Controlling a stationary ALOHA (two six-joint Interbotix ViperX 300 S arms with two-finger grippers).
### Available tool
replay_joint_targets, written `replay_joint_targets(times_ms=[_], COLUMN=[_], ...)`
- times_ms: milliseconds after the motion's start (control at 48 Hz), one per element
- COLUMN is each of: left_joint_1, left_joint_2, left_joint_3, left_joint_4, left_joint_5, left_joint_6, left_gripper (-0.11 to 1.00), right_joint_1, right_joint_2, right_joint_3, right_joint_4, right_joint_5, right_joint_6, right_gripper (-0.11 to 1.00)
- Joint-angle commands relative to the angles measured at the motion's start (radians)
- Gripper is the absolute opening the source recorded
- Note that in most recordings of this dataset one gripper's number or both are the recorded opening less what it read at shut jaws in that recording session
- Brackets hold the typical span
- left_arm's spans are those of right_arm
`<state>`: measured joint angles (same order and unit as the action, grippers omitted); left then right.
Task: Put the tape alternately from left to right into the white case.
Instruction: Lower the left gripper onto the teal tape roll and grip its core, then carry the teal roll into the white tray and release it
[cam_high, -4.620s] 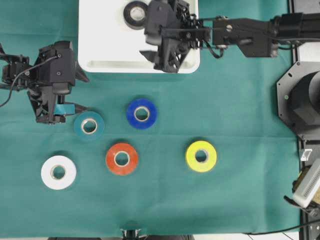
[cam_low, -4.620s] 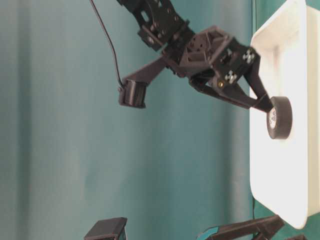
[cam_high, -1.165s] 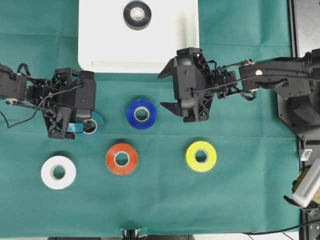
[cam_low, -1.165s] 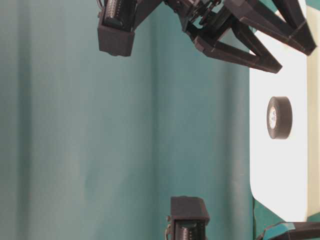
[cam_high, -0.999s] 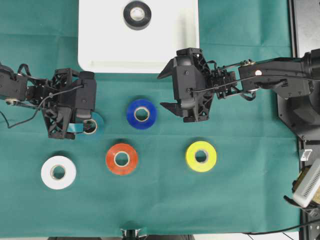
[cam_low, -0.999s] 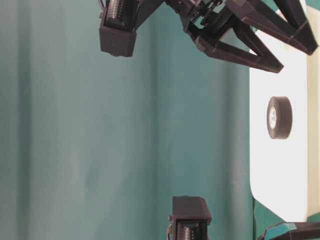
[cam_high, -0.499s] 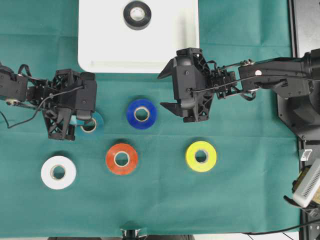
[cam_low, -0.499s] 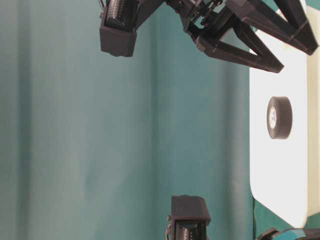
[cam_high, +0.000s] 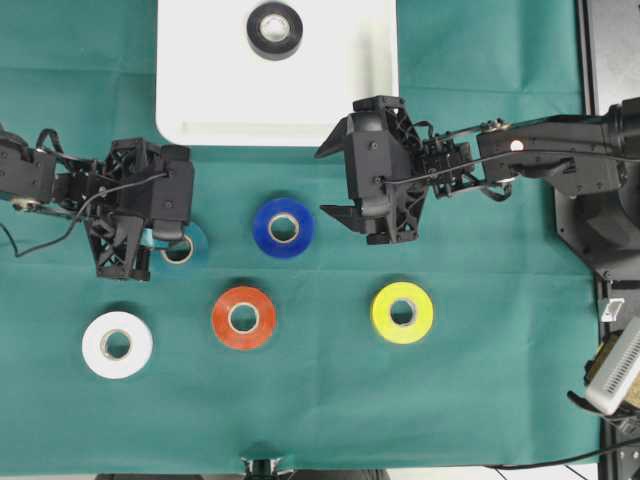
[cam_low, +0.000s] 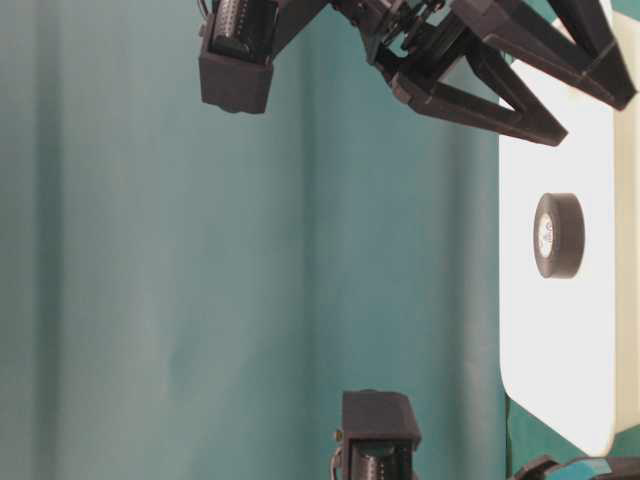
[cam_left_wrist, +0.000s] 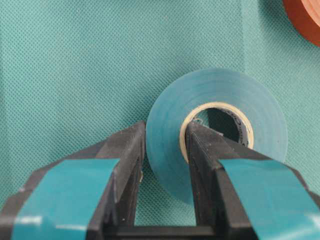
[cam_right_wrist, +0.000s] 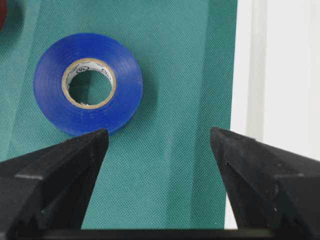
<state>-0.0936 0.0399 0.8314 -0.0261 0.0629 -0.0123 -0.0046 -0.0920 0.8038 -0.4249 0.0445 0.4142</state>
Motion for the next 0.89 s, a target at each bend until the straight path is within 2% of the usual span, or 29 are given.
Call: replay_joint_targets(times_ms=[0,375,874], left_joint_1=[0.0,-0.008,-0.005], left_joint_2=[-0.026,-0.138,-0.176], left_joint_3=[-0.025,-0.061,-0.063], left_joint_4=[-0.002,-0.002,0.002], left_joint_5=[0.008,0.138,0.143], left_joint_6=[0.0,0.005,0.008], left_gripper=[0.22,0.22,0.22], right_joint_1=[0.003,0.003,0.003], right_joint_2=[-0.011,-0.011,-0.011], right_joint_3=[-0.009,-0.009,-0.009], right_joint_4=[0.0,-0.002,-0.002], right_joint_5=[-0.008,-0.008,-0.008], right_joint_6=[0.0,0.0,0.0], right_gripper=[0.87,0.87,0.87])
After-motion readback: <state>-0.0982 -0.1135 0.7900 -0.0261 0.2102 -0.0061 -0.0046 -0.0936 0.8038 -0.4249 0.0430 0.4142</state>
